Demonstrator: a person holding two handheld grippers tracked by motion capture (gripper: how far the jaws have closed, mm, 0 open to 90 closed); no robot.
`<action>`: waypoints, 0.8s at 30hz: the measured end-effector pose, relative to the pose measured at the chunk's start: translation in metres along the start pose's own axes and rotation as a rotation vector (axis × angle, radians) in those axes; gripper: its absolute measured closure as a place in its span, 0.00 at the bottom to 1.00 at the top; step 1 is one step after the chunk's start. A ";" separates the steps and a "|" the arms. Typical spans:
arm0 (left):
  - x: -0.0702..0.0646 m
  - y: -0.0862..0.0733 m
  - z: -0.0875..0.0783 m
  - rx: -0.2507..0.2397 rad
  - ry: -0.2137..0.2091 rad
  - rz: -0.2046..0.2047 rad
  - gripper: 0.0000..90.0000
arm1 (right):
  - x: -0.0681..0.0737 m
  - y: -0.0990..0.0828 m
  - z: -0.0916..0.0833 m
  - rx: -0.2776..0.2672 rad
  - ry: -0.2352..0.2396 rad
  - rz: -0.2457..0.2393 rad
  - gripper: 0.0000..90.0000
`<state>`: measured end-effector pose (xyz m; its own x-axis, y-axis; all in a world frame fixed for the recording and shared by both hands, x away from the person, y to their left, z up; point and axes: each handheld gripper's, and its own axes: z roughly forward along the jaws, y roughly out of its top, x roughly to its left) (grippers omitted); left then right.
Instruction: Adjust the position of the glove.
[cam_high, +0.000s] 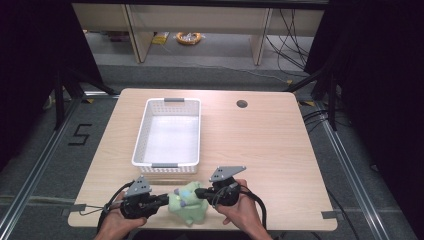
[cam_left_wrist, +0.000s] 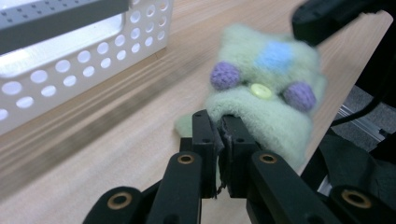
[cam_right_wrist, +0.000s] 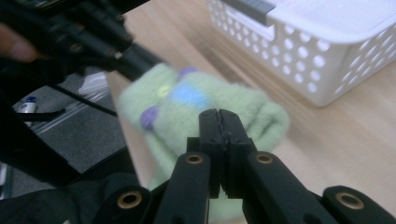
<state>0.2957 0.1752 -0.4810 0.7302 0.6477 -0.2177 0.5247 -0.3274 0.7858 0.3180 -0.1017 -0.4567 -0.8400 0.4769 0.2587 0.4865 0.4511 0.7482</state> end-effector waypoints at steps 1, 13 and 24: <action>0.002 0.001 0.002 -0.003 -0.006 0.010 0.95 | 0.002 -0.002 0.000 -0.006 -0.009 -0.013 0.99; 0.013 0.008 0.017 0.053 -0.072 0.052 0.95 | 0.025 -0.022 0.009 0.027 0.014 -0.019 1.00; 0.020 -0.002 0.030 0.099 -0.060 0.024 0.92 | 0.026 -0.031 0.018 0.066 0.001 -0.031 0.98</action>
<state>0.3219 0.1683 -0.5040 0.7665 0.5975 -0.2356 0.5449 -0.4109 0.7309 0.2848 -0.0898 -0.4838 -0.8550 0.4615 0.2368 0.4753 0.5142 0.7139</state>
